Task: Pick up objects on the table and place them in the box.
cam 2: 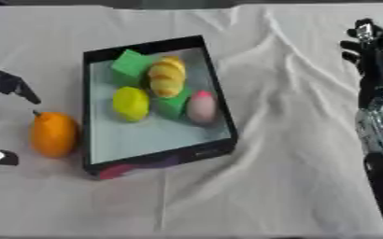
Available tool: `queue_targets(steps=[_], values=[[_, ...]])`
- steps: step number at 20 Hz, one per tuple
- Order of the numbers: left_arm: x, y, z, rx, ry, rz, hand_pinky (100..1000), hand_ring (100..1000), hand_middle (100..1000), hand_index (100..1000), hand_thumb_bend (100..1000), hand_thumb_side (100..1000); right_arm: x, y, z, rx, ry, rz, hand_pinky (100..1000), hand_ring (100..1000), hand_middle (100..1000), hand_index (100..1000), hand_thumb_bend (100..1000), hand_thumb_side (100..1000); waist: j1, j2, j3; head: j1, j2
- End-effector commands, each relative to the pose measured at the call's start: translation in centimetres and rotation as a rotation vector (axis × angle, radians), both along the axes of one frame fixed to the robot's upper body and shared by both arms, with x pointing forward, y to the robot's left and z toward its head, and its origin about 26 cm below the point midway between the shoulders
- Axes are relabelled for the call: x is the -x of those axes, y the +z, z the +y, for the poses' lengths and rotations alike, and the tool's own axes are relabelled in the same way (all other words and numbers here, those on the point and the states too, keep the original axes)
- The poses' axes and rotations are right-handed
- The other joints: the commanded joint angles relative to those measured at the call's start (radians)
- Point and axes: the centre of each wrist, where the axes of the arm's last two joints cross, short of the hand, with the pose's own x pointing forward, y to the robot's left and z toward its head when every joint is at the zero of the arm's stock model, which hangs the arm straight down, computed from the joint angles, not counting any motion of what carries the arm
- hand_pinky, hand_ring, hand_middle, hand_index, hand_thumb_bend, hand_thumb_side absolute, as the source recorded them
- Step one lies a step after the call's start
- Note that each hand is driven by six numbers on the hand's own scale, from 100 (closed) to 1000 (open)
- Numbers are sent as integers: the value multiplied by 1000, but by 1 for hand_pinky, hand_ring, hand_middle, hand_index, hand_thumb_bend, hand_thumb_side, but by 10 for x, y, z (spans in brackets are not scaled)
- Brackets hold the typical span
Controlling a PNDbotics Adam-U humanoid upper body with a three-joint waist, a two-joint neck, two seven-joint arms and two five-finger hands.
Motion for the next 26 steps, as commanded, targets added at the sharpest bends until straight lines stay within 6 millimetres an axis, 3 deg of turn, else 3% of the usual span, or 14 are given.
queue_targets(steps=[1,15,17,18,20,22,26], values=[[-7,3,-2,-44,24,-75,862,871,791,864,724,329,1,12,-2,23,4,-32,809,764,742,808,100,704,14,-24,0,3,-7],[-41,-23,-33,-32,-5,-101,823,827,752,830,646,228,0,10,1,18,9,-25,810,764,743,807,100,707,17,-25,-2,8,-5],[-44,-26,-37,-39,-14,-93,802,811,733,744,565,100,0,10,1,17,10,-25,809,765,743,807,100,707,17,-26,-3,9,-7],[-44,-26,-39,-48,-21,-91,787,795,716,708,549,100,0,11,1,17,9,-26,809,765,743,807,100,706,17,-26,-3,9,-7],[-40,-19,-42,-60,-40,-105,725,733,642,612,474,100,0,11,0,16,7,-27,809,764,743,807,100,707,17,-26,-2,9,-8],[-32,-7,-45,-55,-70,-140,708,711,614,556,493,100,0,10,-1,16,4,-25,809,764,743,807,100,710,19,-27,0,9,-7],[0,35,-56,-29,-163,-269,697,697,598,549,504,100,1,10,-2,21,1,-24,809,765,743,807,100,706,19,-30,5,5,-5]])
